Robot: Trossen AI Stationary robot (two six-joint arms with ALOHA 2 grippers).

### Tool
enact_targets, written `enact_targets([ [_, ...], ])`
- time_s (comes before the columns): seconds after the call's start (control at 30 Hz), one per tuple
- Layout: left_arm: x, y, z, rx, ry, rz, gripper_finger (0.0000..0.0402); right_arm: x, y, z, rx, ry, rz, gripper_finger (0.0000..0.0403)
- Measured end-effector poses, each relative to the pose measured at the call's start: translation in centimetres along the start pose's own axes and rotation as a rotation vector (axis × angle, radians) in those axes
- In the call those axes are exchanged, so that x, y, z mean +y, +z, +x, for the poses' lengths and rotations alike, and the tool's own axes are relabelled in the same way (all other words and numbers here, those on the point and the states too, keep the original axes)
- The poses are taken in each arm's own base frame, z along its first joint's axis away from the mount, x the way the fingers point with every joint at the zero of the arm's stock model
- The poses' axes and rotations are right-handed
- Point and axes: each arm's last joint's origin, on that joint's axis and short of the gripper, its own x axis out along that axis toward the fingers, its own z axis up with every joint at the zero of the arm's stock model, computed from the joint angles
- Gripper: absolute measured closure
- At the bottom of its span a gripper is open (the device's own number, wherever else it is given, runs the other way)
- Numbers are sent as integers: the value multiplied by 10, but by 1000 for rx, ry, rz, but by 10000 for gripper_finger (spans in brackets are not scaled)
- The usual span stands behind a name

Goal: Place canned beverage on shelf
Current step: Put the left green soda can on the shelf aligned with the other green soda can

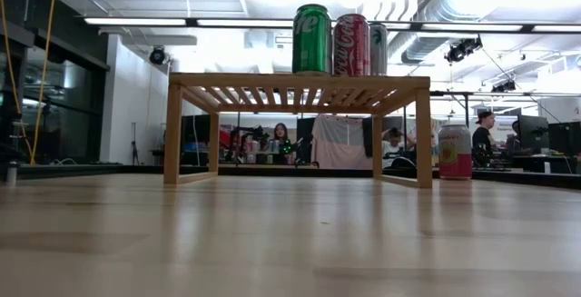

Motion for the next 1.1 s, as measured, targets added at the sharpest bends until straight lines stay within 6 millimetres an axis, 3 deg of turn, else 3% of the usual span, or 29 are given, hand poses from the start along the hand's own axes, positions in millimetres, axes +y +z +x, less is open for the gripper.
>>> enact_targets([
  [0.43,4,1,-1,-19,69,-28,129,-1,0,-3,-16,-5,11,116],
  [0.57,2,0,-1,-3,19,-64,73,-1,1,-3,-19,-10,12,116],
  [0.8,-8,-19,1,180,8,-275,51,-4,2,-3,-76,-123,13,116],
  [0.97,-23,-52,-5,486,105,-544,51,-8,4,-4,-140,-252,8,116],
  [1.1,-44,-82,-20,716,295,-663,51,-11,5,-5,-190,-355,7,116],
])
